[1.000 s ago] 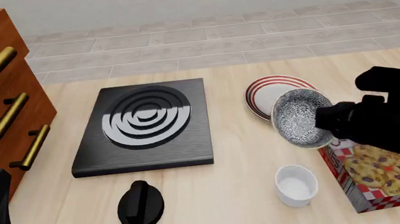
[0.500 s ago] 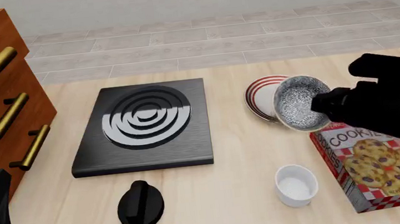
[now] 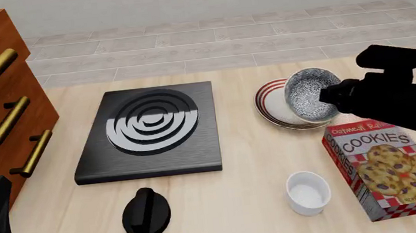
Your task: Pick the akita bowl next to the ramekin and place it on the plate.
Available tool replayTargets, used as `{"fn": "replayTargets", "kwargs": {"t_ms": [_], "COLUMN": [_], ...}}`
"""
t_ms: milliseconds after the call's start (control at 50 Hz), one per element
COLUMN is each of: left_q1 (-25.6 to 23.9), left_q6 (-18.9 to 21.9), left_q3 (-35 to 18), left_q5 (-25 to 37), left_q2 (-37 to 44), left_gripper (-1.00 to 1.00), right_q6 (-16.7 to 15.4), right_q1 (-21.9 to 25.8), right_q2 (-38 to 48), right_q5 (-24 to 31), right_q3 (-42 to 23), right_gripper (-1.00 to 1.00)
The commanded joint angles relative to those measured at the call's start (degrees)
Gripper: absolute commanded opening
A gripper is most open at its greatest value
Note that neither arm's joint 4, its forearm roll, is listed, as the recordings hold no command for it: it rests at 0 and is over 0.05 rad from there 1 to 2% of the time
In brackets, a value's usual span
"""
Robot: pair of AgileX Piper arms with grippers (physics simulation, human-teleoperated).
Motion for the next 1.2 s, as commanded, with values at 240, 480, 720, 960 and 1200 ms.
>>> {"fn": "replayTargets", "kwargs": {"t_ms": [240,480,720,960,1200], "left_q1": [0.0,0.0,0.0,0.0,0.0], "left_q6": [0.0,0.0,0.0,0.0,0.0], "left_q3": [0.0,0.0,0.0,0.0,0.0], "left_q5": [0.0,0.0,0.0,0.0,0.0], "left_q2": [0.0,0.0,0.0,0.0,0.0], "left_gripper": [1.00,1.00,1.00,1.00,1.00], "right_q6": [-0.9,-1.8,-2.9,-4.0,-4.9], "right_q1": [-1.7,-2.5,-3.6,-4.1,-4.3], "right_q2": [4.7,8.3,12.7,15.5,18.9], "right_q5": [-2.5,-4.7,-6.7,-7.0,-8.2], "right_q3": [-3.8,-4.5,-6.4,-8.6,-10.0], "right_gripper": [-1.00,-1.00,-1.00,-1.00,-1.00]}}
